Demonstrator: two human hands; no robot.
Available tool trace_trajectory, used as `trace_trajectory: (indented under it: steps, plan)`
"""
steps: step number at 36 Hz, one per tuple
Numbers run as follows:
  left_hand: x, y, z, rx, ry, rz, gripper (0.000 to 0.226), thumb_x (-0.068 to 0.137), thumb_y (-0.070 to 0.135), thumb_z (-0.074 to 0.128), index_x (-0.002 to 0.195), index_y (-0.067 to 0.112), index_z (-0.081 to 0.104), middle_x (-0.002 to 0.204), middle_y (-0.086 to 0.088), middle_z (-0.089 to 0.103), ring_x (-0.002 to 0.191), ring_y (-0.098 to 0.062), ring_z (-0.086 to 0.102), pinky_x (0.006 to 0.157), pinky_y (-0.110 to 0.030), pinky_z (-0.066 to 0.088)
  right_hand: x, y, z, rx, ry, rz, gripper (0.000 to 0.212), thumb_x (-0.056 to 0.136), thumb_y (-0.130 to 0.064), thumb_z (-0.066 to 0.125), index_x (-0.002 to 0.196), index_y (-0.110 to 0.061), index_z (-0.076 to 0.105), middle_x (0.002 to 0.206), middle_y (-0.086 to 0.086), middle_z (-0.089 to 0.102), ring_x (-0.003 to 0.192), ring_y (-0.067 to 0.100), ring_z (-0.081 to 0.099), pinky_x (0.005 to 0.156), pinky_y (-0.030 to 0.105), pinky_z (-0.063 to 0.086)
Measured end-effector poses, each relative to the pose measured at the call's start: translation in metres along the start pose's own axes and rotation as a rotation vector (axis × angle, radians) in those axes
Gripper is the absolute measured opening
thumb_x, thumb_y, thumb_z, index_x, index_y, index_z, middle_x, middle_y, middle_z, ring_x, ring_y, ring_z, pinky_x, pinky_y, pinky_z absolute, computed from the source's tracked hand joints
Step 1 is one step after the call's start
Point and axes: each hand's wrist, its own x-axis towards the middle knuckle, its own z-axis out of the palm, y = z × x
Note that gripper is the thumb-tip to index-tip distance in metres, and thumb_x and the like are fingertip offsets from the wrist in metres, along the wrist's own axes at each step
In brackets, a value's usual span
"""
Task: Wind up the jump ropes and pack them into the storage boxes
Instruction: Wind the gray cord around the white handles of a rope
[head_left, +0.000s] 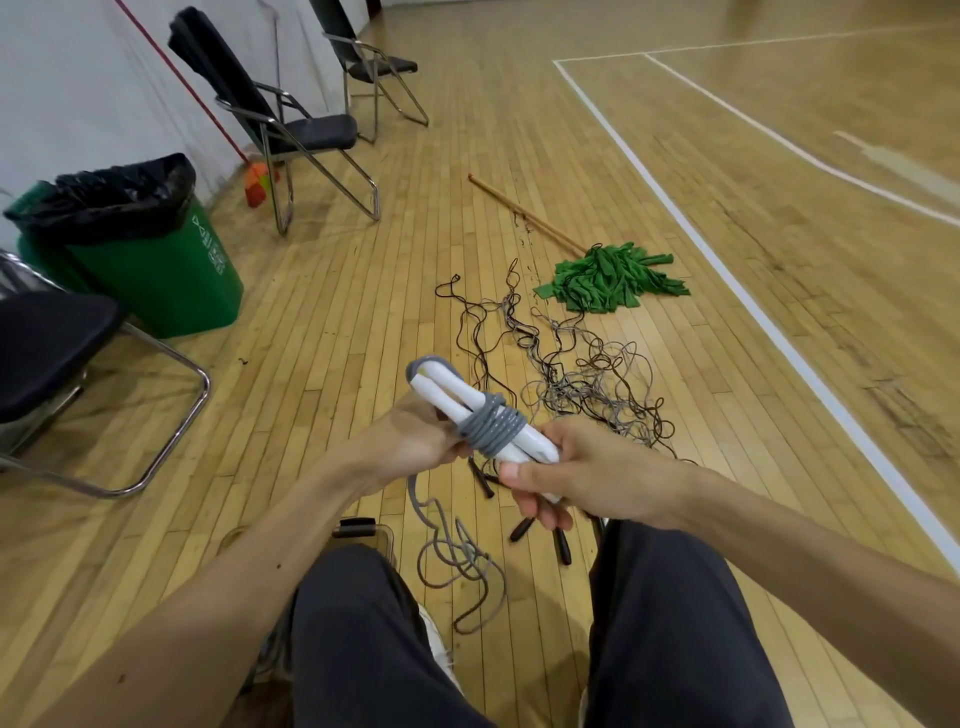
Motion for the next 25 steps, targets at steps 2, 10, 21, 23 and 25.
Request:
trace_trajectory:
  steps: [2, 10, 21, 23, 25]
  plan:
    - [-0.004, 0.008, 0.005, 0.013, 0.023, 0.009, 0.026, 0.098, 0.003, 0.054, 0.079, 0.016, 0.065, 0.069, 0.003, 0.062, 0.07, -0.011, 0.059, 0.076, -0.026, 0.052, 0.003, 0.0, -0.001, 0.016, 0.049, -0.005, 0.019, 0.101, -0.02, 0.06, 0.085, -0.009, 0.057, 0.071, 0.002, 0.064, 0.059, 0.013, 0.058, 0.054, 0.023, 0.049]
    - [-0.02, 0.022, 0.026, 0.019, -0.035, 0.047, 0.025, 0.107, 0.024, 0.044, 0.108, 0.009, 0.065, 0.068, -0.003, 0.059, 0.043, -0.007, 0.037, 0.042, -0.019, 0.027, 0.015, 0.011, -0.006, 0.05, 0.261, 0.025, 0.02, 0.102, -0.019, 0.058, 0.095, 0.0, 0.062, 0.074, 0.006, 0.068, 0.065, 0.02, 0.065, 0.063, 0.031, 0.057]
    - [-0.024, 0.016, 0.038, 0.112, -0.084, -0.011, 0.023, 0.105, 0.022, 0.049, 0.118, 0.011, 0.066, 0.072, -0.005, 0.06, 0.04, -0.004, 0.038, 0.041, -0.016, 0.032, 0.024, 0.032, -0.022, -0.005, 0.32, 0.141, 0.021, 0.101, -0.022, 0.061, 0.101, -0.001, 0.062, 0.075, 0.006, 0.067, 0.06, 0.017, 0.063, 0.056, 0.027, 0.054]
    - [-0.025, 0.016, 0.039, 0.149, -0.091, -0.009, 0.023, 0.105, 0.023, 0.051, 0.115, 0.01, 0.067, 0.071, -0.004, 0.061, 0.04, -0.003, 0.039, 0.043, -0.015, 0.033, 0.026, 0.035, -0.027, -0.049, 0.349, 0.151, 0.022, 0.1, -0.023, 0.062, 0.102, -0.001, 0.061, 0.073, 0.004, 0.068, 0.057, 0.015, 0.063, 0.056, 0.027, 0.053]
    - [-0.026, 0.017, 0.041, 0.19, -0.1, -0.018, 0.023, 0.104, 0.025, 0.052, 0.115, 0.011, 0.067, 0.07, -0.002, 0.063, 0.042, -0.004, 0.04, 0.044, -0.016, 0.034, 0.027, 0.038, -0.028, -0.092, 0.357, 0.157, 0.02, 0.1, -0.023, 0.062, 0.099, -0.003, 0.06, 0.073, 0.004, 0.069, 0.054, 0.012, 0.062, 0.053, 0.025, 0.051]
